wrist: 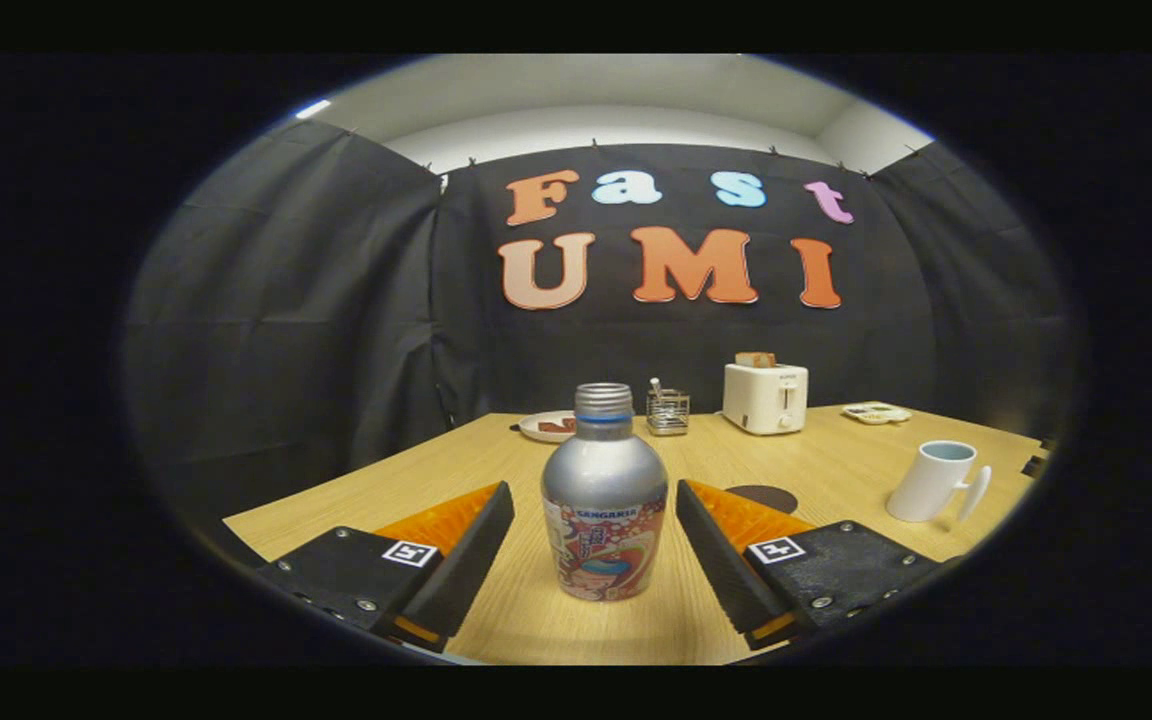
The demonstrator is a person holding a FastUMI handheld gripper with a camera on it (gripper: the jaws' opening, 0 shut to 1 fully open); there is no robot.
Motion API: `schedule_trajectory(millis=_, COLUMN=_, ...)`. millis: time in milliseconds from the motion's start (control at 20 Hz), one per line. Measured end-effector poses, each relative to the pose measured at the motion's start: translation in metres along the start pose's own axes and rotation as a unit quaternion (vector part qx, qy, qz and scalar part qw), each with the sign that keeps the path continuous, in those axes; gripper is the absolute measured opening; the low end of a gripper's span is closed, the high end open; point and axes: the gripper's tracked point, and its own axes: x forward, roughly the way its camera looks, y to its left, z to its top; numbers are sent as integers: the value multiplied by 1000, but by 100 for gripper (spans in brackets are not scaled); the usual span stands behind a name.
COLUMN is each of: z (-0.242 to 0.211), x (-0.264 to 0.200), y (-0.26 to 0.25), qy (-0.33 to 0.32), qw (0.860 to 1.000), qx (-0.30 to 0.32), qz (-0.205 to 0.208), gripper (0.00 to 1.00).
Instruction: Take the bottle from table, then pour the juice into the cup, finally place the bottle on the coaster
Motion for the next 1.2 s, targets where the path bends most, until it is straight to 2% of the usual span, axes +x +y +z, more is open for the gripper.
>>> schedule_trajectory(millis=200, z=-18, x=11, y=-3, qy=21, qw=1000, qx=9, qz=0, gripper=96)
schedule_trajectory(millis=300, z=-29, x=18, y=-2, qy=39, qw=999, qx=10, qz=5, gripper=93)
schedule_trajectory(millis=350, z=-29, x=18, y=-2, qy=38, qw=999, qx=8, qz=7, gripper=82)
schedule_trajectory(millis=450, z=-28, x=18, y=-5, qy=38, qw=999, qx=10, qz=3, gripper=77)
schedule_trajectory(millis=850, z=-22, x=22, y=-15, qy=42, qw=998, qx=43, qz=-5, gripper=74)
schedule_trajectory(millis=1050, z=-11, x=26, y=-19, qy=43, qw=993, qx=105, qz=16, gripper=74)
schedule_trajectory(millis=1200, z=-1, x=30, y=-34, qy=43, qw=986, qx=160, qz=11, gripper=74)
